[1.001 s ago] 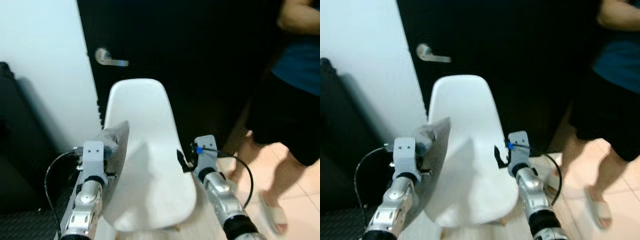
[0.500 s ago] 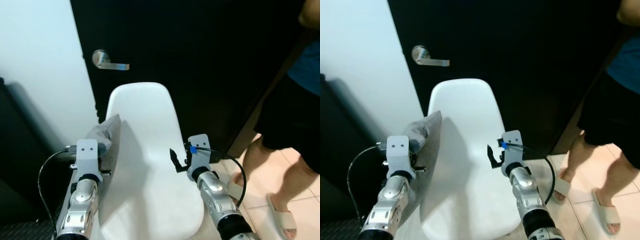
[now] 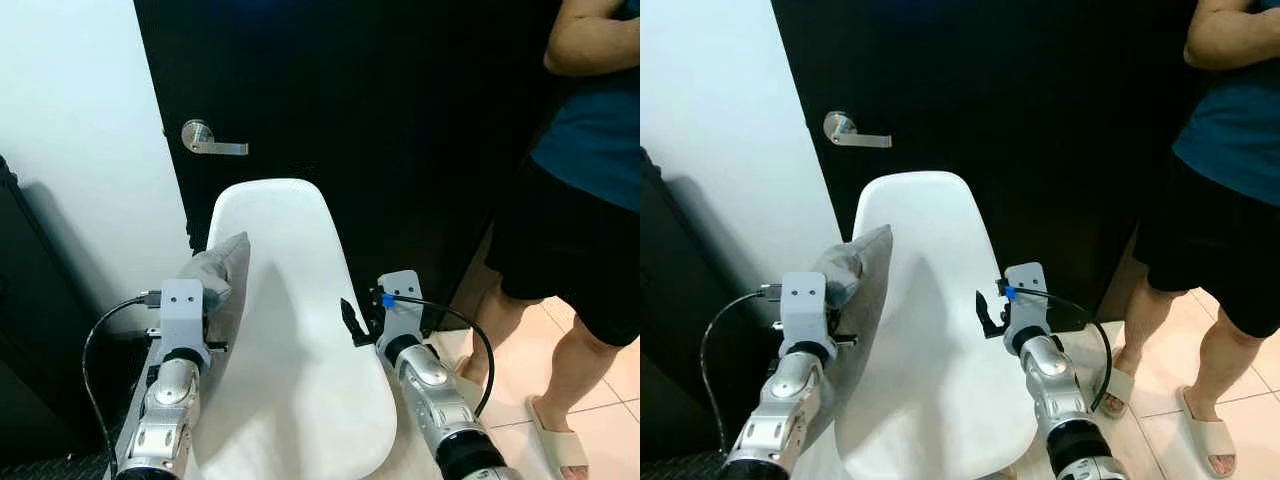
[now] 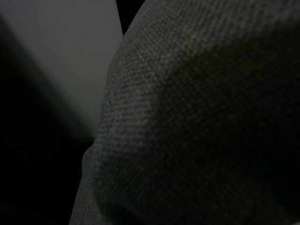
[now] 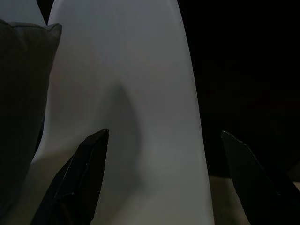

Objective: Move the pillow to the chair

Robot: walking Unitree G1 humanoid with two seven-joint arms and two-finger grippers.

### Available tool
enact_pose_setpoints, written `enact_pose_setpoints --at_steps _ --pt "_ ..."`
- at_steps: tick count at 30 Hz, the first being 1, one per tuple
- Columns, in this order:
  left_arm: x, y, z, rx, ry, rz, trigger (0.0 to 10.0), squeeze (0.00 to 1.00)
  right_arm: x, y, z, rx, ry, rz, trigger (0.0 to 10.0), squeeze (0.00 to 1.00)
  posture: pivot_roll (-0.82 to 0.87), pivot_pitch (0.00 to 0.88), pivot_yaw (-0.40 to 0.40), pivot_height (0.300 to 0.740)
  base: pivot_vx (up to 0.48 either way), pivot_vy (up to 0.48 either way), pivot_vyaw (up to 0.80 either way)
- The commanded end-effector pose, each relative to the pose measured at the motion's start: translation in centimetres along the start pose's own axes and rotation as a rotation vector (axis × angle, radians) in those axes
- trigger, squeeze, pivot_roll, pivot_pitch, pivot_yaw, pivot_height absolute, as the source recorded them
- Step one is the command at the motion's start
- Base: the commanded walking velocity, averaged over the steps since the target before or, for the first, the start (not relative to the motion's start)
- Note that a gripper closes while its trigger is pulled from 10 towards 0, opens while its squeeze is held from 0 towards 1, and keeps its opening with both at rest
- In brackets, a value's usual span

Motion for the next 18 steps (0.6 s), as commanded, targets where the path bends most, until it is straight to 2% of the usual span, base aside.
enact_pose_setpoints --at_steps 1,18 --pt "-0.29 1.18 0.11 -0.022 0.005 -0.044 10.0 0.0 0.15 -0.14 -0.11 -0.003 0.001 -0.003 10.0 0.0 0.07 0.03 -0.027 0.74 0.0 0.0 0.0" --pt "-0.32 1.5 0.04 -0.011 0.004 -0.058 10.0 0.0 0.1 -0.06 0.04 -0.001 0.011 -0.002 10.0 0.0 0.07 0.038 -0.038 0.74 0.0 0.0 0.0"
Point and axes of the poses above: a point about 5 cm out from each wrist's last joint towards the gripper, its own x axis pointing back from the gripper into the wrist, its own y axis along the axis of the wrist's last joint, z = x × y, the point moved 4 cm from there along -x, pointing out of the wrist towards the gripper, and after that the axes turned 12 degrees about -x, right-handed, at the moved point
